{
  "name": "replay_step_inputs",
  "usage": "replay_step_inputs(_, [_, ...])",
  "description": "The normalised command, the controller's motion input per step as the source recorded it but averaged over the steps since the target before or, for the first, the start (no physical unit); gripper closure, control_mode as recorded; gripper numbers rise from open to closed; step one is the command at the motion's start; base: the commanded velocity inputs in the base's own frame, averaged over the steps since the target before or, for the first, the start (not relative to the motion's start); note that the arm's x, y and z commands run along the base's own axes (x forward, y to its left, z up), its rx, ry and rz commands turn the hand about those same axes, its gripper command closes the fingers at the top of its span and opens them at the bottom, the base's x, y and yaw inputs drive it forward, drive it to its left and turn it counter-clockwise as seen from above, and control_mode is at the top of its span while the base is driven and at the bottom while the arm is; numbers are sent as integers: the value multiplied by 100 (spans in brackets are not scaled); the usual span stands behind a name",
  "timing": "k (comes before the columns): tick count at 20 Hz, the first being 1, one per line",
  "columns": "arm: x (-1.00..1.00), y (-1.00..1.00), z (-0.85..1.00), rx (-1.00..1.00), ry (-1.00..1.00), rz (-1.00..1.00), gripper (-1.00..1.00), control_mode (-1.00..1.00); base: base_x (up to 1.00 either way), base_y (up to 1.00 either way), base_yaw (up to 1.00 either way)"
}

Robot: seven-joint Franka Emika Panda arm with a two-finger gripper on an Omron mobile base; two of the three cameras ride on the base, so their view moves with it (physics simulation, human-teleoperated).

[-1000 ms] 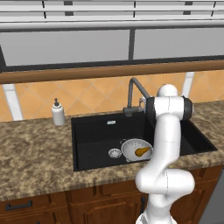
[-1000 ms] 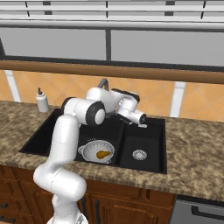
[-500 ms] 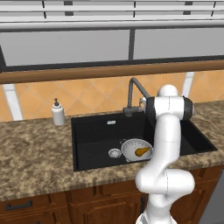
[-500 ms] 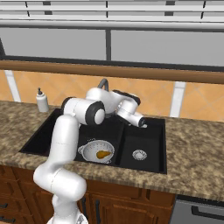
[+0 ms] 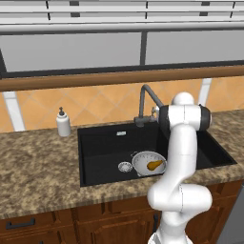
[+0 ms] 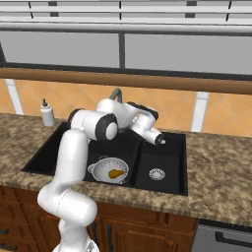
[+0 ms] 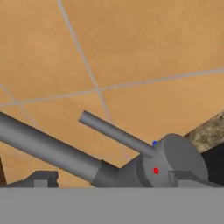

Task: Put the colander in the sink, put the pear in the colander, and turn on the sink faucet and pour water over the colander.

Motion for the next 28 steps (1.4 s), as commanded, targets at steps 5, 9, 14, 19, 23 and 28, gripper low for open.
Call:
replay_step_inputs(5, [2,15,31,0,-5,0,-100,-100,0,0,0])
replay_step_inputs(9, [15,3,15,0,0,0,-100,-100,0,0,0])
replay_step_inputs(14, [20,0,0,-1,0,0,-100,-100,0,0,0])
replay_step_inputs(19, [25,0,-4,0,2,0,-100,-100,0,0,0])
replay_step_inputs(23, [19,-11,-16,0,1,0,-100,-100,0,0,0])
replay_step_inputs(28, [16,-24,-7,0,1,0,-100,-100,0,0,0])
